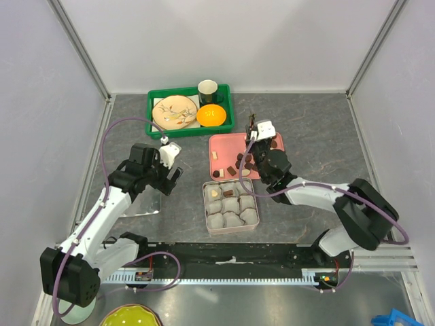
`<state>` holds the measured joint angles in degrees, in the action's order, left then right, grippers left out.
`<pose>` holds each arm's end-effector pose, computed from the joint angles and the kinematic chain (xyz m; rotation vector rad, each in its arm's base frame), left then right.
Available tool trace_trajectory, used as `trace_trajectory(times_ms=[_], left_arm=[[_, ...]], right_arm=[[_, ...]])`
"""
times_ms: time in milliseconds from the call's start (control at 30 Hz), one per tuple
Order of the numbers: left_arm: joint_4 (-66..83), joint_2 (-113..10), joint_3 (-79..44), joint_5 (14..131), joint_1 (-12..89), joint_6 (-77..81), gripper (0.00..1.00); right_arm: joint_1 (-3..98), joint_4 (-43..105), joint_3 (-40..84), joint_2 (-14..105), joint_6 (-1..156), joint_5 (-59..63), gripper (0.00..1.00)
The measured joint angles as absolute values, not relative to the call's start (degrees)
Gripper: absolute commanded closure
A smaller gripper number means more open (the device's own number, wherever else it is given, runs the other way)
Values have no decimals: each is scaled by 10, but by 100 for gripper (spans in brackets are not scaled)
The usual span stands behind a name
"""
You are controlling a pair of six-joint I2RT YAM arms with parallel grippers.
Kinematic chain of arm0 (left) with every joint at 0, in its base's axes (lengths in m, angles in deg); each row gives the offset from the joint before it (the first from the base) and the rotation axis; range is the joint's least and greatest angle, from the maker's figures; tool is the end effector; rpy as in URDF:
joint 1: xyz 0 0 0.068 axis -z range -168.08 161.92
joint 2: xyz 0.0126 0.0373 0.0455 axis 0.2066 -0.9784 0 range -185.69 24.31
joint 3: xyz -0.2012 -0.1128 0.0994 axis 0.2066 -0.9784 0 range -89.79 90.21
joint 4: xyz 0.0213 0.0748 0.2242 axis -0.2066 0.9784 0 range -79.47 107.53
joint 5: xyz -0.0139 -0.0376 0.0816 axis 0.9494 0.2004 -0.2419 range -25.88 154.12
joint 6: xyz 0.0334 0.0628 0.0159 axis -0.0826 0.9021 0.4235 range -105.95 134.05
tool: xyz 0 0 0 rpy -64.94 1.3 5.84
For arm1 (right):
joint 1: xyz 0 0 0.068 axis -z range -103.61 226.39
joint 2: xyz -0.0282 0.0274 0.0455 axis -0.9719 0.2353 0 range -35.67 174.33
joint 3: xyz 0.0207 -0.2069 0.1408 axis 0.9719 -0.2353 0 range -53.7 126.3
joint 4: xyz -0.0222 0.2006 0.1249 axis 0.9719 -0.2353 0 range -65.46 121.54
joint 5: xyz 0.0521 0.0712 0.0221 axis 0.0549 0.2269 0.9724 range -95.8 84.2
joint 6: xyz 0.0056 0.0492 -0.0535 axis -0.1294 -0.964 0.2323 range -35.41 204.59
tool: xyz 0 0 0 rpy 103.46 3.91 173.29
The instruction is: Pack the chocolate
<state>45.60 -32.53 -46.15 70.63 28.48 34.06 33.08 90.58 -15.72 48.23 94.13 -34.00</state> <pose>0.1937 -0.0648 0.2239 0.8050 2.2705 -0.1092 0.2481 0.1945 0.2669 -0.2113 1.3548 0.1643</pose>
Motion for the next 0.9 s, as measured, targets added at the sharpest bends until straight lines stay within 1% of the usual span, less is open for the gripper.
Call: trace_trajectory(times_ms=[267,300,367,500,567,600,633,900], left_arm=[[456,-325,-462,705,285,341,5],[456,-325,-462,705,285,341,5],[456,-325,-462,703,285,341,5],[455,-326,-463,702,285,345,5],[455,-326,-466,702,285,346,5],[455,-326,-467,702,285,346,5],[455,-326,-468,702,285,346,5],[455,-327,-471,702,285,347,5]], right_arm=[[356,953,-121,592,942,-354,80],[358,957,-117,599,942,-356,75],[361,964,-109,610,939,-358,71],[364,975,-97,622,931,-361,55],[364,977,-96,625,927,-361,51],[365,977,-96,626,926,-361,46],[365,977,-96,627,925,-362,45],[372,979,-96,628,914,-364,44]])
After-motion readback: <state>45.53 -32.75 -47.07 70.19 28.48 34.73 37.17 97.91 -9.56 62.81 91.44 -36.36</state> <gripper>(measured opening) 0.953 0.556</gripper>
